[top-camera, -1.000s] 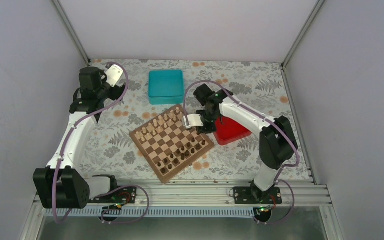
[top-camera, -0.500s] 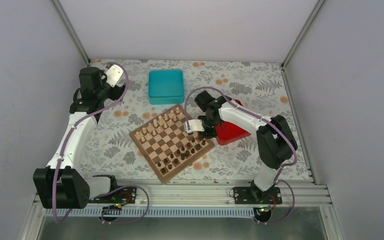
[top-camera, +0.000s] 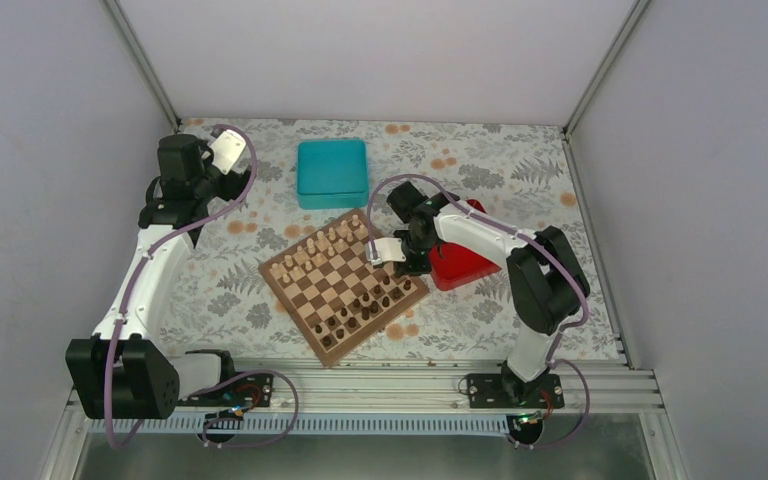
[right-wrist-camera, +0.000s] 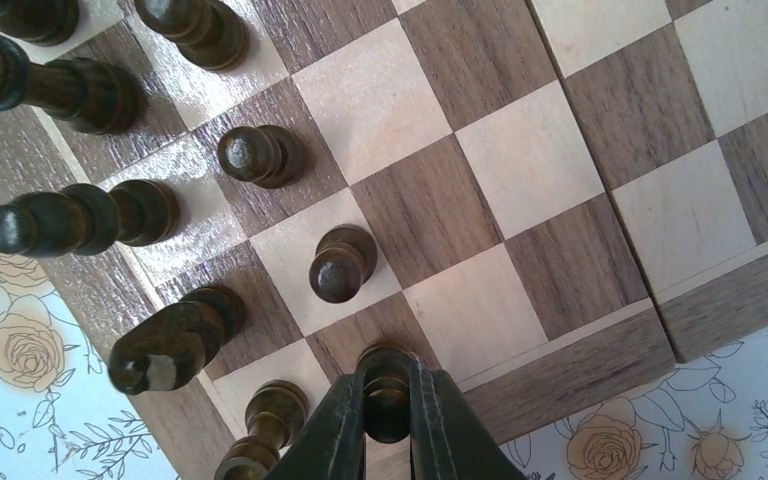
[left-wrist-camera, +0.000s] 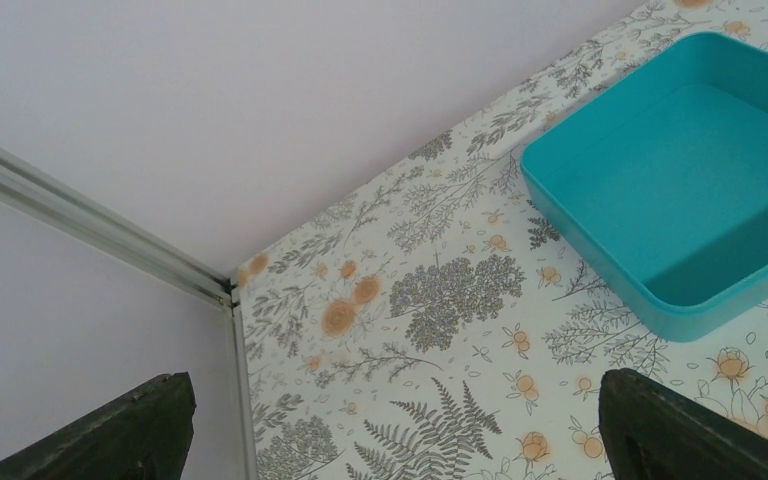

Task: Set up the chess pieces on the board
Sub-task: Place the chess piece on the chessboard.

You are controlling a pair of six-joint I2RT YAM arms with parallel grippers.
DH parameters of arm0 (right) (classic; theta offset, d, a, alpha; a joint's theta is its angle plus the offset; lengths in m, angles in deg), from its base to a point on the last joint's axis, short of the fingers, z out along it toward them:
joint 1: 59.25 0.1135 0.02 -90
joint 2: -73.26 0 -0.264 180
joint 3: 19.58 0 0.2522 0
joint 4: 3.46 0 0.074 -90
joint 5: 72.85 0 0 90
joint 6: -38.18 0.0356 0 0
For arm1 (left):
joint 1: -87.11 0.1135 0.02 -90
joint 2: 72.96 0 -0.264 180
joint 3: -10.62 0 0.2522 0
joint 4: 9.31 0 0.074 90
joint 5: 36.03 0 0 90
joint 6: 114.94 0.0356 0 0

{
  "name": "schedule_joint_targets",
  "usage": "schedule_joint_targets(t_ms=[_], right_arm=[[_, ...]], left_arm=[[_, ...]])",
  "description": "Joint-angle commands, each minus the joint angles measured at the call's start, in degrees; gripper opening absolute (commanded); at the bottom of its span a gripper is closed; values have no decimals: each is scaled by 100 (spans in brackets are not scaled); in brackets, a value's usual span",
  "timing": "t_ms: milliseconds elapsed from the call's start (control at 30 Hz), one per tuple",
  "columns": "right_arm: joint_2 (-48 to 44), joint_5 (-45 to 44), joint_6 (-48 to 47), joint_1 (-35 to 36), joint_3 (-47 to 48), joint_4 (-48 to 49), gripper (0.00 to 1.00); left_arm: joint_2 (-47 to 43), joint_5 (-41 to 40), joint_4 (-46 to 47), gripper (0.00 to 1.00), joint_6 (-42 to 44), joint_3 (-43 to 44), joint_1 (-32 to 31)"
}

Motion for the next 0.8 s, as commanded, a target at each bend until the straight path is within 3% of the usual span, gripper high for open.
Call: schedule_joint_targets(t_ms=[0,233,367,500,567,700,767], right_arm=[[49,-3,67,23,38,-35,9],[121,0,69,23,-24,-30,9],[137,-39,97,24,-18,3,15],[29,-88,118,17,9,40,27],[-79,-139,147,-18,52,48,39],[-371,-105,191,-209,318,-111,49],[-570,-80,220,-365,597,-217,60]], left_arm=[[-105,84,122,100,4,-33,1],[-91,76,115,100,9,-21,-4],[-85,69,115,100,17,-19,2],[-82,49,118,100,24,-10,1],[-77,36,122,100,39,-9,1],[-73,23,130,100,34,9,2],[-68,9,124,100,34,29,5]])
